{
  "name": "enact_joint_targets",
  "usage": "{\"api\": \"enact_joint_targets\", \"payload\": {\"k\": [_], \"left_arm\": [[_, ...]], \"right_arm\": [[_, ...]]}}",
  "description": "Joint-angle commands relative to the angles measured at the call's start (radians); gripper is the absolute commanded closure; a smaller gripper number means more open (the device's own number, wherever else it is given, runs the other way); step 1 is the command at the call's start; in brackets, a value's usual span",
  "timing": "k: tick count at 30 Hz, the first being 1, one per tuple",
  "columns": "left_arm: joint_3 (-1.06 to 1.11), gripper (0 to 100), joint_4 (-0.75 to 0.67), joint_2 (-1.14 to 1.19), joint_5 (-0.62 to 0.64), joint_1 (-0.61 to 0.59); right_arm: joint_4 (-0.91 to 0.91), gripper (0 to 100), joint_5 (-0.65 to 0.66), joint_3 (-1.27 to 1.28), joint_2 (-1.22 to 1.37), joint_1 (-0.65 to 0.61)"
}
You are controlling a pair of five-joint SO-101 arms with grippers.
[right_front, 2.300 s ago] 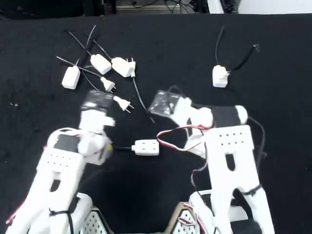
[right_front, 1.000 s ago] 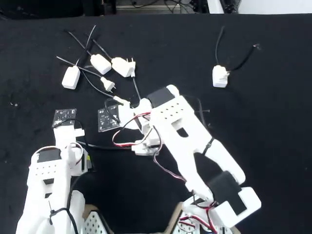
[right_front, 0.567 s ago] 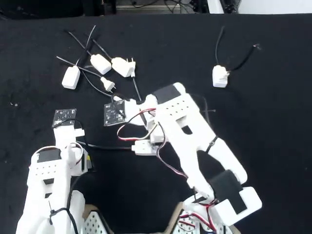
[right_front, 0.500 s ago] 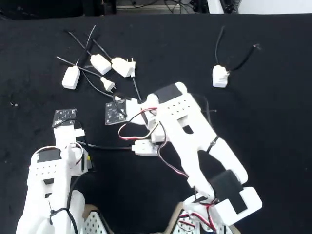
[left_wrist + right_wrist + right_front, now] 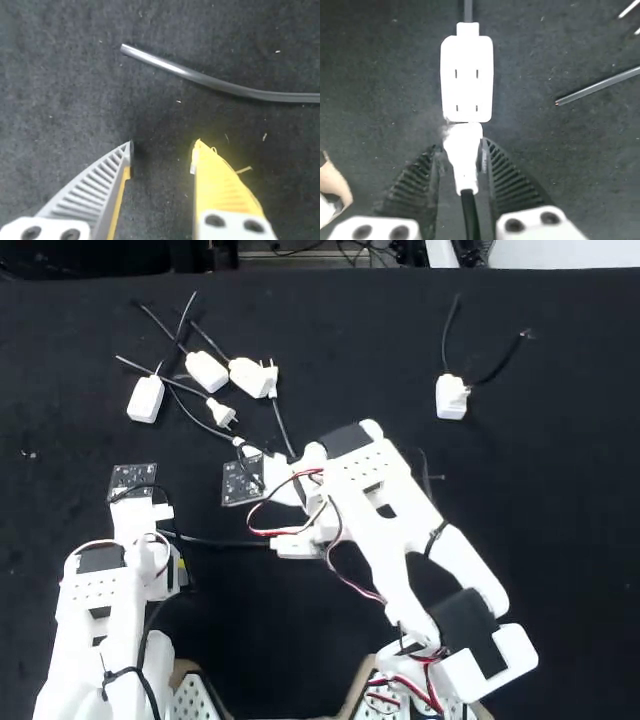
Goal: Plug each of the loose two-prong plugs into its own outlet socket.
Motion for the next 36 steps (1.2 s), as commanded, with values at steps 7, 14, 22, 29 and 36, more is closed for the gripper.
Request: {"api": "enact_joint_targets", "payload": {"k": [7,14,22,29,36], "left_arm": [[-0.002,80,-0.014,-0.014,-0.002,-0.001],[-0.001,80,-0.012,-0.015,-0.003,-0.001],[-0.001,80,-0.012,-0.015,-0.003,-0.001],[-0.001,80,-0.012,-0.015,-0.003,0.001],[-0.001,80,-0.012,-0.015,-0.005,0.001]], "right_arm": [[-0.037,98.8,-0.009,-0.002,0.002,0.003],[-0.124,98.8,-0.009,0.091,0.001,0.006],[-0.146,98.8,-0.009,0.105,0.001,-0.002],[-0.149,98.8,-0.011,0.11,0.002,-0.044],[-0.147,98.8,-0.011,0.111,0.002,-0.068]]}}
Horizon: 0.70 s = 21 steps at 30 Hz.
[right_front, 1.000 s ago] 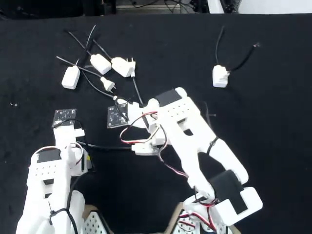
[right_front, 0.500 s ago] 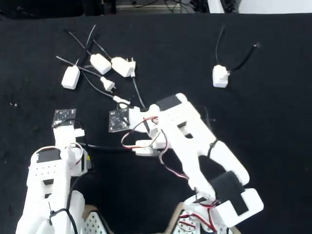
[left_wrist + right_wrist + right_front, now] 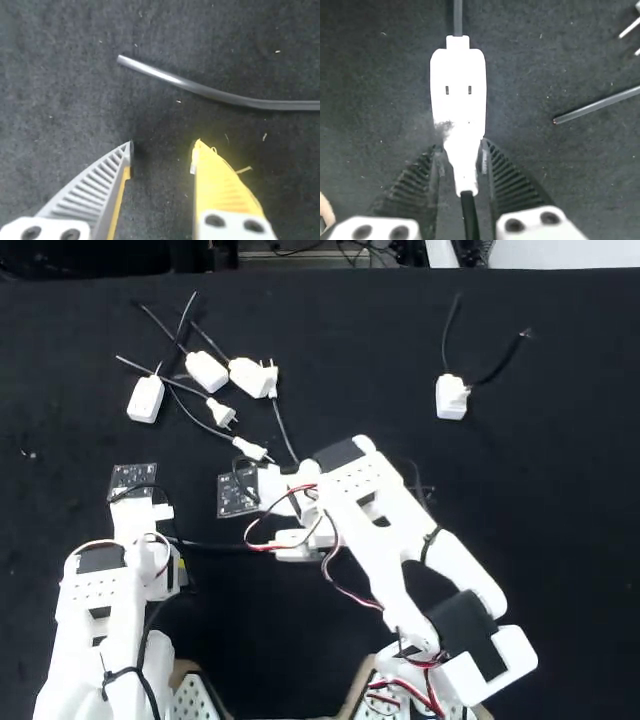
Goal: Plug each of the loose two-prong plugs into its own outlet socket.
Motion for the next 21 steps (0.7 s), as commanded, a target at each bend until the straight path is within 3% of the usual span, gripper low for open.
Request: {"api": "enact_joint_targets", "payload": {"k": [1,21], "left_arm": [[-0.001,80,-0.012,-0.015,-0.005,0.001],[-0.001,80,-0.012,-0.015,-0.005,0.001]], "right_arm": [[-0.011,98.8,-0.011,0.002,0.007,-0.032],[-0.08,98.7,-0.089,0.005,0.082,-0.061]]}}
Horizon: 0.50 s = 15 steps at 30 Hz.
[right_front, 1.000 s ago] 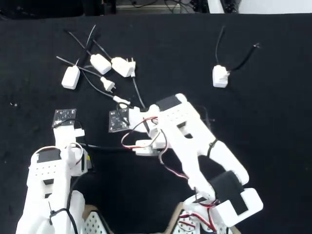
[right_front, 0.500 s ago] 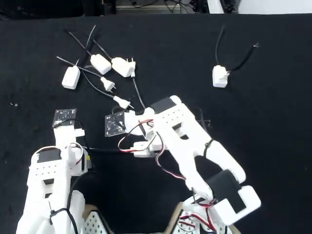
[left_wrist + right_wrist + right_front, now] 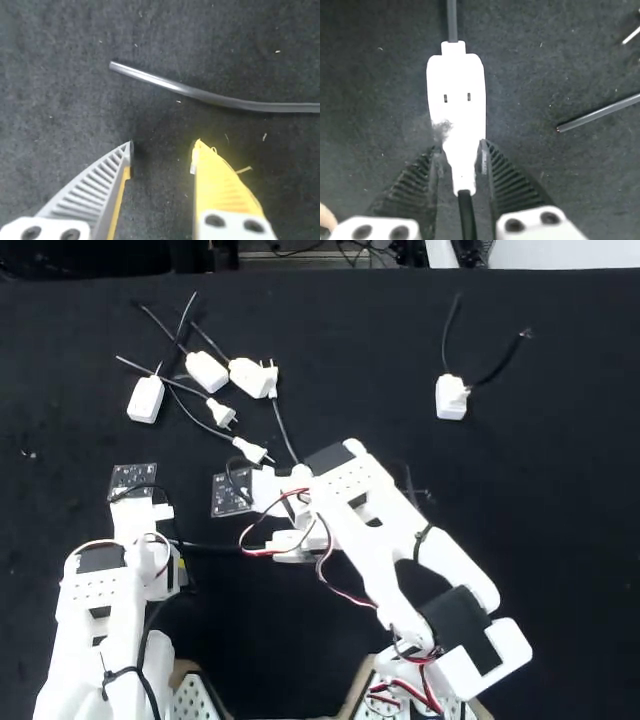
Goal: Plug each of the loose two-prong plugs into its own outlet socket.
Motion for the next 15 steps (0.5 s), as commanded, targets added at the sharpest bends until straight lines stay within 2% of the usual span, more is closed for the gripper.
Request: {"api": "enact_joint_targets", "payload": {"k": [1,9,15], "left_arm": [[-0.001,80,-0.012,-0.015,-0.005,0.001],[-0.001,80,-0.012,-0.015,-0.005,0.001],[-0.001,80,-0.012,-0.015,-0.005,0.001]], "right_arm": [[-0.031,98.7,-0.018,0.002,0.024,-0.037],[-0.031,98.7,-0.018,0.002,0.024,-0.126],[-0.031,98.4,-0.051,0.002,0.024,-0.127]]}}
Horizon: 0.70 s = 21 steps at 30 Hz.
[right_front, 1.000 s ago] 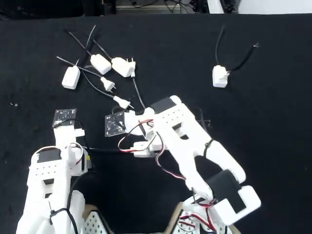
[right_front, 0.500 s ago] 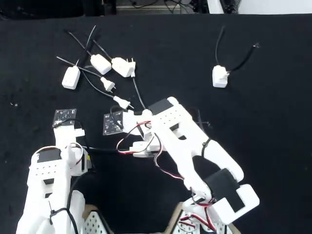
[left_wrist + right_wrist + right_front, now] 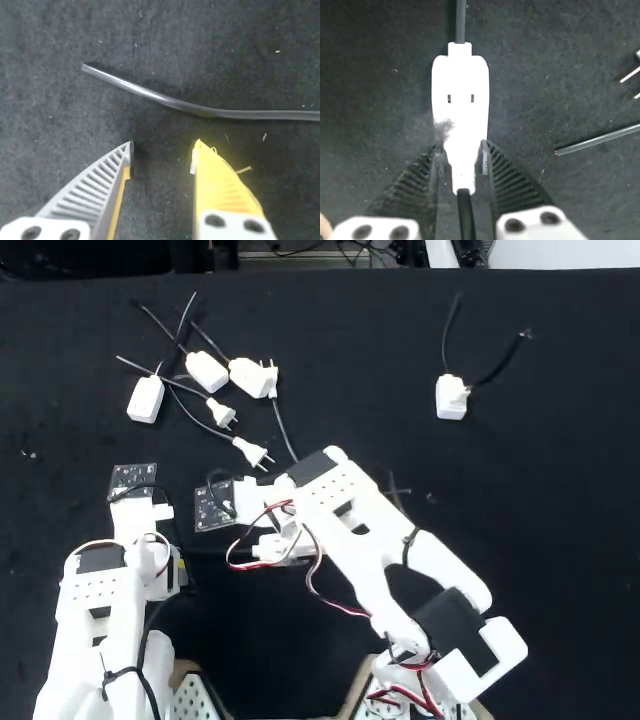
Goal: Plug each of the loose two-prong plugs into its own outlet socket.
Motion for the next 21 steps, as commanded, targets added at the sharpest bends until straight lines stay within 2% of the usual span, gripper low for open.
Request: {"api": "enact_joint_targets", "payload": {"k": [1,7,11,21], "left_arm": [[-0.002,80,-0.012,-0.015,-0.005,0.001],[-0.002,80,-0.012,-0.015,-0.005,0.001],[-0.002,80,-0.012,-0.015,-0.005,0.001],[-0.002,80,-0.012,-0.015,-0.005,0.001]], "right_arm": [[-0.017,96.9,-0.072,0.005,0.024,-0.04],[0.006,73.5,-0.126,-0.022,0.015,-0.041],[0.075,75.0,-0.13,-0.101,0.015,-0.046],[0.187,75.3,-0.238,-0.286,0.015,-0.048]]}}
